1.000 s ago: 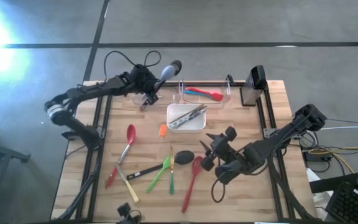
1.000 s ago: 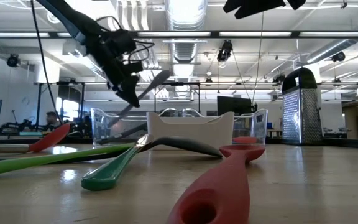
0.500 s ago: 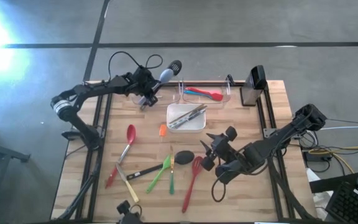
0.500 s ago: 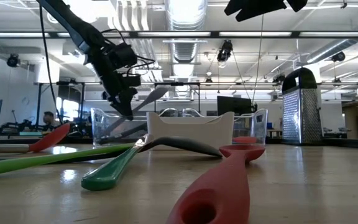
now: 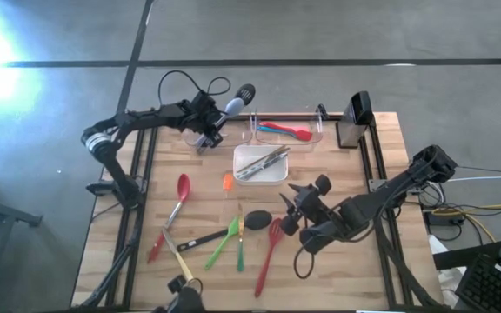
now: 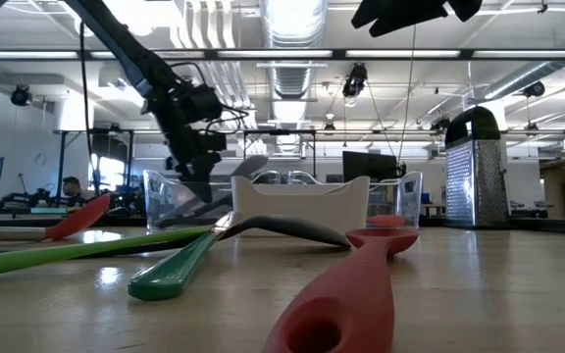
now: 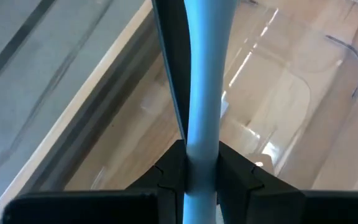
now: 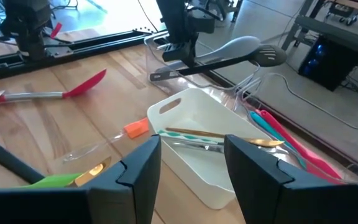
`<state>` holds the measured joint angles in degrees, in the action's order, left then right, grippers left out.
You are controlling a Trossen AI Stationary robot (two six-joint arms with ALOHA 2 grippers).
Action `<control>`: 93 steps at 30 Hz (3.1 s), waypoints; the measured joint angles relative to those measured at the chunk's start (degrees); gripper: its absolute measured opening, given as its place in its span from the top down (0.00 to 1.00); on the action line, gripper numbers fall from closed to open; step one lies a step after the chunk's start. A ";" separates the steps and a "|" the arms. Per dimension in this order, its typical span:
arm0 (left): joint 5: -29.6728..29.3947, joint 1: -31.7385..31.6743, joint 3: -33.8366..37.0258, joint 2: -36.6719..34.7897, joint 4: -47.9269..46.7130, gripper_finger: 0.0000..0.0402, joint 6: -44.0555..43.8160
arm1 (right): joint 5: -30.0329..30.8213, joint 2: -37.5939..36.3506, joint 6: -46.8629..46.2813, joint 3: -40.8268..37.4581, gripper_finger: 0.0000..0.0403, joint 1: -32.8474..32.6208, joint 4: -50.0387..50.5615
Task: Pick & Place Kitchen Items
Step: Put the blue serving spoon into the left transparent bin, then put the orange spatula into the right transparent bin
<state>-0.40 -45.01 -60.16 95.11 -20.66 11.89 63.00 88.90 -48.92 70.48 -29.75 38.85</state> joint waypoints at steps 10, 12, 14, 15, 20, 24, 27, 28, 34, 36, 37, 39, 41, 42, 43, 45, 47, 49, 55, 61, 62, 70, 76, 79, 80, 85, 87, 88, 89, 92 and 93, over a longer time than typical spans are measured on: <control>-1.24 0.02 -4.26 -0.10 -7.78 0.47 0.49 | 0.02 0.01 0.04 -0.05 0.55 0.15 0.20; -1.67 0.02 -6.44 -0.62 -11.77 0.40 0.49 | 0.02 0.01 0.04 -0.09 0.55 0.15 0.20; -1.71 0.02 -9.16 -1.21 -16.43 0.35 0.39 | 0.02 -0.02 0.04 -0.11 0.56 0.15 0.22; -1.69 0.06 -10.52 -1.50 -18.68 0.34 -0.02 | 0.02 0.00 0.04 -0.11 0.56 0.15 0.22; 2.09 0.93 -16.56 -4.75 -26.98 0.32 -5.49 | 0.02 -0.01 0.02 -0.11 0.57 0.15 0.25; 9.16 3.48 -16.20 -9.68 -27.24 0.32 -8.89 | -0.24 0.00 0.01 -0.11 0.58 0.15 0.36; 9.75 7.20 -14.20 -13.87 -27.39 0.32 -10.49 | -0.34 0.01 -0.13 -0.11 0.57 0.02 0.40; 9.54 8.51 -13.30 -15.20 -27.27 0.32 -11.16 | -0.46 -0.01 -0.15 -0.11 0.56 0.00 0.40; 7.42 19.33 -6.36 -21.48 -23.74 0.32 -18.04 | -0.67 0.00 -0.44 -0.13 0.55 -0.09 0.39; 4.59 23.27 -3.59 -22.76 -20.98 0.32 -21.97 | -0.70 0.01 -0.46 -0.13 0.56 -0.09 0.38; 3.25 25.33 -2.23 -23.20 -19.57 0.32 -23.82 | -0.70 -0.02 -0.49 -0.12 0.56 -0.09 0.37; 1.88 28.89 0.33 -23.77 -15.97 0.32 -27.12 | -0.68 -0.02 -0.69 -0.13 0.56 -0.09 0.29; 1.88 31.79 2.98 -23.91 -12.42 0.32 -29.81 | -0.68 -0.01 -0.75 -0.13 0.57 -0.09 0.22; 1.86 33.10 4.21 -23.90 -10.48 0.32 -30.81 | -0.68 0.00 -0.75 -0.13 0.57 -0.09 0.21; 1.92 34.23 5.41 -23.68 -8.57 0.32 -31.72 | -0.68 -0.01 -0.73 -0.13 0.58 -0.09 0.20; 2.01 35.84 7.38 -23.27 -6.13 0.32 -33.63 | -0.67 -0.01 -0.65 -0.13 0.58 -0.09 0.18; 1.84 36.98 8.57 -22.46 -5.67 0.32 -34.76 | -0.66 0.01 -0.61 -0.13 0.57 -0.09 0.20; 0.92 37.67 9.71 -21.61 -5.64 0.32 -35.05 | -0.63 0.01 -0.57 -0.13 0.56 -0.09 0.22; -4.48 38.38 12.25 -17.99 -4.43 0.32 -34.90 | -0.44 -0.01 -0.22 -0.13 0.55 0.02 0.25; -6.21 38.45 12.74 -12.70 -0.64 0.32 -36.08 | -0.16 -0.04 0.04 -0.13 0.56 0.04 0.25; -6.21 38.45 12.74 -11.81 -0.02 0.32 -36.10 | -0.15 -0.05 0.04 -0.13 0.56 0.04 0.29; -6.26 38.38 12.74 -6.69 1.00 0.32 -36.00 | -0.15 -0.07 0.04 -0.13 0.54 0.02 0.37; -7.96 38.34 12.72 -4.69 4.36 0.32 -35.95 | -0.15 -0.08 -0.05 -0.13 0.54 0.04 0.29; -10.49 38.32 12.72 -3.78 5.67 0.32 -35.99 | -0.14 -0.13 -0.13 -0.12 0.54 0.04 0.22; -11.34 38.32 12.72 -3.58 5.74 0.32 -36.02 | -0.09 -0.13 -0.14 -0.13 0.54 0.04 0.17; -13.38 38.27 12.72 -1.03 6.02 0.32 -36.46 | -0.02 -0.13 -0.11 -0.13 0.54 0.04 -0.06; -13.38 38.27 12.68 0.10 6.73 0.32 -37.28 | 0.00 -0.13 -0.11 -0.13 0.54 0.04 -0.06; -13.35 38.27 12.62 0.78 7.15 0.32 -37.90 | 0.00 -0.14 -0.14 -0.13 0.54 0.04 -0.08; -13.42 38.30 12.52 1.42 7.32 0.32 -38.17 | 0.00 -0.14 -0.14 -0.13 0.54 0.04 -0.10; -13.41 38.34 12.30 3.28 7.57 0.32 -39.36 | 0.00 -0.13 -0.11 -0.13 0.55 0.04 -0.10; -13.25 38.33 12.28 3.53 7.57 0.32 -39.51 | 0.00 -0.13 -0.09 -0.13 0.55 0.04 -0.10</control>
<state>-13.65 -6.68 -47.88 98.64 -13.08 -27.62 63.00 88.77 -49.01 70.35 -29.71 38.74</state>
